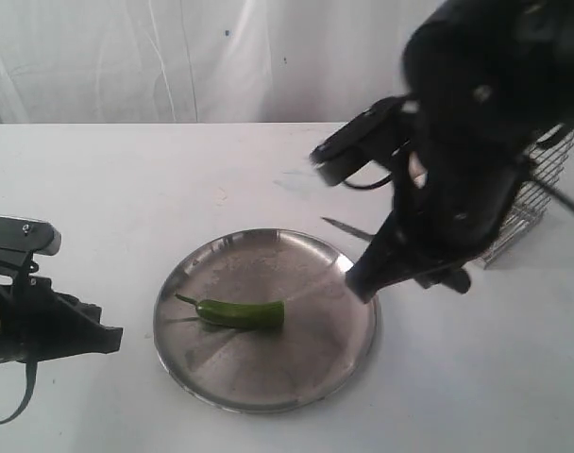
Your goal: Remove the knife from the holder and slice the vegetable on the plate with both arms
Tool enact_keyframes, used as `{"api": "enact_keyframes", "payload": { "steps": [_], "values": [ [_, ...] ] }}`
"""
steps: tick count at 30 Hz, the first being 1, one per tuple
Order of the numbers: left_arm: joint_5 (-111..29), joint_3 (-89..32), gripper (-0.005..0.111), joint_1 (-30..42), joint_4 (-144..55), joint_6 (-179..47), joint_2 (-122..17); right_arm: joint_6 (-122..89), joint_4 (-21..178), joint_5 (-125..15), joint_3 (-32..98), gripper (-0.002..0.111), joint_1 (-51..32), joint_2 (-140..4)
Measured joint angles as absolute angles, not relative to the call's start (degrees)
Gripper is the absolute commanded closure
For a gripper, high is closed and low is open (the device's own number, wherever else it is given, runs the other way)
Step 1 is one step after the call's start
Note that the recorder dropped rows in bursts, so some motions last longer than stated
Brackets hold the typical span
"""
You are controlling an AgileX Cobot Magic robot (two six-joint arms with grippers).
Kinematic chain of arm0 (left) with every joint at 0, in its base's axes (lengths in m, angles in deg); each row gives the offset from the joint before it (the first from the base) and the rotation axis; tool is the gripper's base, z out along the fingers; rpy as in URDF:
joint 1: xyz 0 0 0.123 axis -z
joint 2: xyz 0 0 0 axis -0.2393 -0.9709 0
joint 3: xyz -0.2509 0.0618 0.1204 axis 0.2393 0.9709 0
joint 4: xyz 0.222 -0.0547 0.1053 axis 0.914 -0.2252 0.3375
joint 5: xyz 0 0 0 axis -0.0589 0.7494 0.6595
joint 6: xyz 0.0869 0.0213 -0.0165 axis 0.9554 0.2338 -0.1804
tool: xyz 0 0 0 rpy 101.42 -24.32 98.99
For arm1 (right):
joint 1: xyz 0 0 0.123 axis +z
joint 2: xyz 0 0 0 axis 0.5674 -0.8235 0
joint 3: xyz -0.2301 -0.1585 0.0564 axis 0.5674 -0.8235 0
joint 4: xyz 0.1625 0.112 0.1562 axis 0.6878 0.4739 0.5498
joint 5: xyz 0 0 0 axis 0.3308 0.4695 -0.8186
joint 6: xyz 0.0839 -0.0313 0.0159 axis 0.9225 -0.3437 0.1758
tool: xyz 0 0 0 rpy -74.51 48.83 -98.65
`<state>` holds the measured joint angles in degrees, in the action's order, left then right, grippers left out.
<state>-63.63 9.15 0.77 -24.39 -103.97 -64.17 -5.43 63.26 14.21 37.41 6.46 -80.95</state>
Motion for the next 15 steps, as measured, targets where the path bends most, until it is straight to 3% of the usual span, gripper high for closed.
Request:
{"api": "enact_keyframes", "payload": {
  "steps": [8, 15],
  "values": [
    [-85.57, 10.46, 0.107, 0.77, -0.65, -126.04, -64.28, -19.71, 79.70, 11.42, 36.54, 0.108, -5.50, -75.10],
    [-97.64, 10.46, 0.107, 0.77, 1.36, -136.23, -64.28, -34.29, 96.73, 7.42, 30.36, 0.108, -14.03, -75.10]
  ]
}}
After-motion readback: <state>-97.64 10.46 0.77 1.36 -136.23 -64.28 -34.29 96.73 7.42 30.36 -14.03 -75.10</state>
